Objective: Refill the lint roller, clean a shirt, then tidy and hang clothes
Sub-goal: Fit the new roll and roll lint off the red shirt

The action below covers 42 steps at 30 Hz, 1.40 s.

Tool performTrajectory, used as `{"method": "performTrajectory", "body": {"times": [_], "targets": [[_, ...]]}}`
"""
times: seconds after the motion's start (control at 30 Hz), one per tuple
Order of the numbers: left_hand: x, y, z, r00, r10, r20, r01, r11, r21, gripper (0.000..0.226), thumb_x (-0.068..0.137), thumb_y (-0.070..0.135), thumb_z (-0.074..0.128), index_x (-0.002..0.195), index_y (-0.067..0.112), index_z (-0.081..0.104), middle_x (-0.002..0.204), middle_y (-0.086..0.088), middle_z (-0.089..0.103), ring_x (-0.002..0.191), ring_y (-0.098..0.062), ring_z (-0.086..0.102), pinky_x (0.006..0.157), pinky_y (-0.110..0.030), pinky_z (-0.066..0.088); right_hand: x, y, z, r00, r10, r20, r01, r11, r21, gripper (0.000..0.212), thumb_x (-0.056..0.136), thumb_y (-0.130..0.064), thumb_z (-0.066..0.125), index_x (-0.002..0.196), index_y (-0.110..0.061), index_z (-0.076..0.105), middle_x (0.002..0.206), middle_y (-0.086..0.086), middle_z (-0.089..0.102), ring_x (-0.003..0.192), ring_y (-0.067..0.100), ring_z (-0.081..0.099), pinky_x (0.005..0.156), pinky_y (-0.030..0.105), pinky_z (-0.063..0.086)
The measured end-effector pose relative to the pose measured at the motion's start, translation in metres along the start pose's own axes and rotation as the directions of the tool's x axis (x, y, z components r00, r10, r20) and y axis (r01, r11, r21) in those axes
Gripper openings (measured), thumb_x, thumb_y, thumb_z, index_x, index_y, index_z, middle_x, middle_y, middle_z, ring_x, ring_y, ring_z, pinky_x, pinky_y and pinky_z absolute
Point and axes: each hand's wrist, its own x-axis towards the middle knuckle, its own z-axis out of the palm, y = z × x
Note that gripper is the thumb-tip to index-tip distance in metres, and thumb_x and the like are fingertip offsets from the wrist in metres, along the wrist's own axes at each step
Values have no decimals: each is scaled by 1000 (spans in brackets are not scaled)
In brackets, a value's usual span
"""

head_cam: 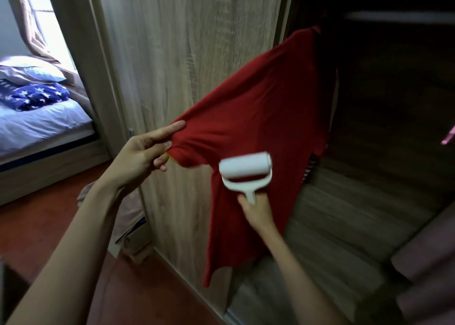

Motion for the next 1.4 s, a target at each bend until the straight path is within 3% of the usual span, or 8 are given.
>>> {"method": "performTrajectory", "body": {"times": [0.1,0.37,0.53,0.63,0.73,0.87,1.07,1.4], "targets": [[-2,1,-2,1000,-7,0,7,1000,-1,46,97,-8,38,129,17,58,54,14,40,46,-1,33,48,-12,41,-20,52,0,997,80,9,-78,992,-104,46,82,-4,65,44,-14,39,41,-5,41,38,1,42,57,32,30],[4,1,5,999,-10,-43,11,1000,27,47,98,-9,35,138,12,49,51,16,49,45,0,33,49,-10,42,37,-31,4,947,-317,-43,307,939,-157,25,80,-7,67,66,12,64,59,22,63,55,15,55,55,31,36],[6,6,2,998,-17,-53,17,1000,-2,48,98,-8,34,139,13,48,49,17,47,43,0,33,48,-10,41,-15,100,18,987,124,104,-84,941,-328,28,80,-15,67,55,-5,60,53,9,61,60,19,61,57,30,36],[7,5,0,998,-17,-57,17,1000,-6,48,98,-8,35,137,13,50,49,17,44,44,0,33,48,-10,41,-11,75,15,996,14,88,16,942,-335,32,82,-16,65,52,-5,58,52,17,61,57,23,61,57,30,33],[8,1,0,998,-17,-62,19,999,31,49,97,-9,35,136,14,52,51,16,43,45,-1,34,49,-11,42,24,-27,-1,978,-208,22,208,957,-201,31,84,-13,65,62,8,63,58,24,61,53,13,54,56,29,29],[14,-2,5,997,11,-71,-6,998,66,47,97,-8,35,139,10,48,51,17,46,45,0,34,50,-11,44,55,-117,-23,975,-193,112,204,974,-99,43,82,-12,65,44,-14,43,30,-11,37,30,3,33,38,20,23],[17,-2,0,997,11,-73,-6,998,65,47,97,-8,36,138,11,49,50,17,45,45,0,34,49,-10,43,21,-31,-9,989,14,146,-31,992,118,44,80,-10,63,44,-17,40,30,-10,35,29,1,30,40,21,25],[17,-7,-3,997,10,-75,-5,998,61,50,95,-12,34,129,17,57,54,13,46,46,0,33,50,-12,44,93,-124,-89,771,-304,560,-241,674,698,48,77,-13,56,36,-23,34,26,-9,23,20,5,13,32,9,10]]}}
